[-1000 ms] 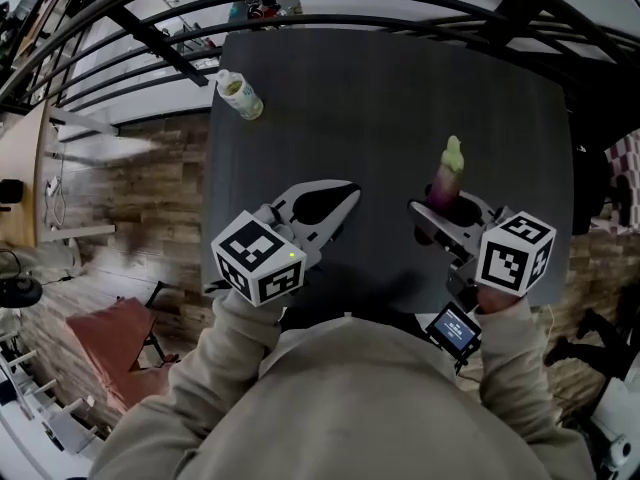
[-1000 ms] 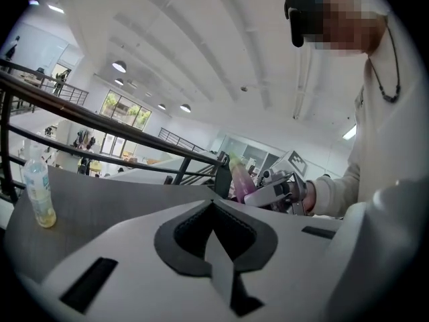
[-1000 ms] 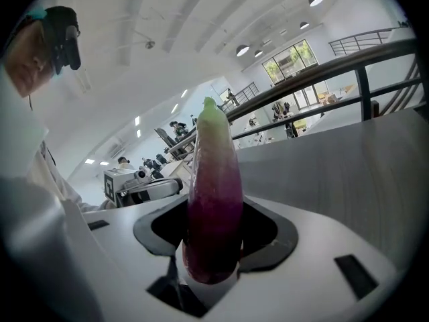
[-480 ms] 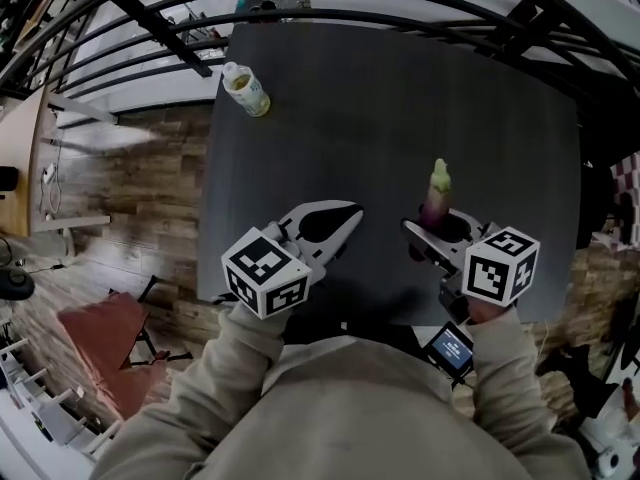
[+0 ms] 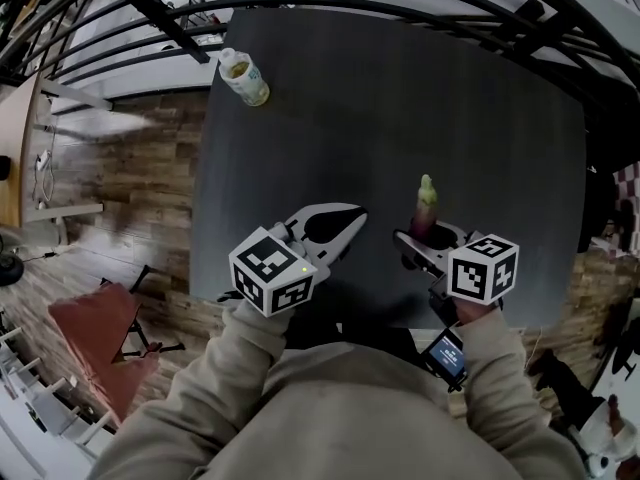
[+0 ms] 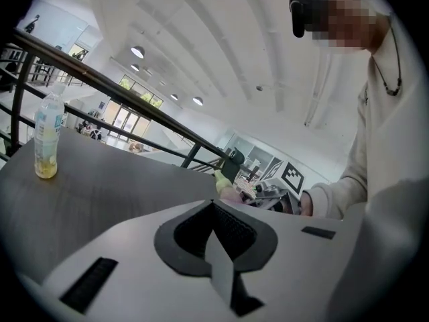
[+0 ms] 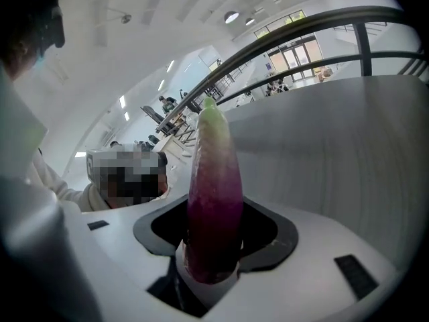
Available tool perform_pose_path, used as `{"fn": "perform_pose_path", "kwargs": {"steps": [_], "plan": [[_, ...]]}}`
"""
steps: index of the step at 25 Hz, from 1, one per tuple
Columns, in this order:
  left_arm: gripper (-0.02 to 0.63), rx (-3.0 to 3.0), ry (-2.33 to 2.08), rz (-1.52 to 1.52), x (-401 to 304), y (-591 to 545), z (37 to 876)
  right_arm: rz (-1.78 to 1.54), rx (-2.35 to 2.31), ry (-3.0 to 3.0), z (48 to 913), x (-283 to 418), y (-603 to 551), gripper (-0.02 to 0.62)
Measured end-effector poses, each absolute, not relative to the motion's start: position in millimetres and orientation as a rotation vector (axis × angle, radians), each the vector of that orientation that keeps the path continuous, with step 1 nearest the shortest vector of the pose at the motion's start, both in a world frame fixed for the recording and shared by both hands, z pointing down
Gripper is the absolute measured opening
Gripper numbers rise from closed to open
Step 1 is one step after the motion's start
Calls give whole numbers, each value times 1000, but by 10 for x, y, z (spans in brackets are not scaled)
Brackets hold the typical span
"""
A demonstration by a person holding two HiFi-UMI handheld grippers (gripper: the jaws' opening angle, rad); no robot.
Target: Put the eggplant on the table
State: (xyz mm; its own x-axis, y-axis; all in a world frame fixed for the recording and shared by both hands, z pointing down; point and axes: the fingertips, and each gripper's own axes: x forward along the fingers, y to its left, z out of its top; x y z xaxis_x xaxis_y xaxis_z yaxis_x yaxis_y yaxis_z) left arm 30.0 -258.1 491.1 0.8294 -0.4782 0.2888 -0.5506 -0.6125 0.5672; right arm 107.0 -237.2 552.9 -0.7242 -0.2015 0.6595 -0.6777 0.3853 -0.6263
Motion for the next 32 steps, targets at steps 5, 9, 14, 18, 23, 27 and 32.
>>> {"fn": "perform_pose_path", "kwargs": {"steps": [5,9,14,18,23,27,32], "plan": [[2,2324,-739,119,320,-2542,4993,1318,732,-2128,5720,1053,-2301,219],[2,2306,-736,116,367,-2533,5065,1363,717,-2084,5868,1107,-2275,219],[2,2288,-735,111,344,-2488,5149,1368,682,-2013,6154,1124,-2180,219],[2,2274,-723,98,372,-2463,5144,1348,666,-1978,6273,1139,-2107,219],[2,2265,-717,100,375,-2400,5207,1333,675,-1929,6464,1166,-2040,219],[2,2251,-708,108,371,-2348,5259,1319,684,-1881,6607,1262,-2000,219],[2,2241,-705,116,374,-2309,5290,1306,709,-1837,6719,1368,-1975,219]]}}
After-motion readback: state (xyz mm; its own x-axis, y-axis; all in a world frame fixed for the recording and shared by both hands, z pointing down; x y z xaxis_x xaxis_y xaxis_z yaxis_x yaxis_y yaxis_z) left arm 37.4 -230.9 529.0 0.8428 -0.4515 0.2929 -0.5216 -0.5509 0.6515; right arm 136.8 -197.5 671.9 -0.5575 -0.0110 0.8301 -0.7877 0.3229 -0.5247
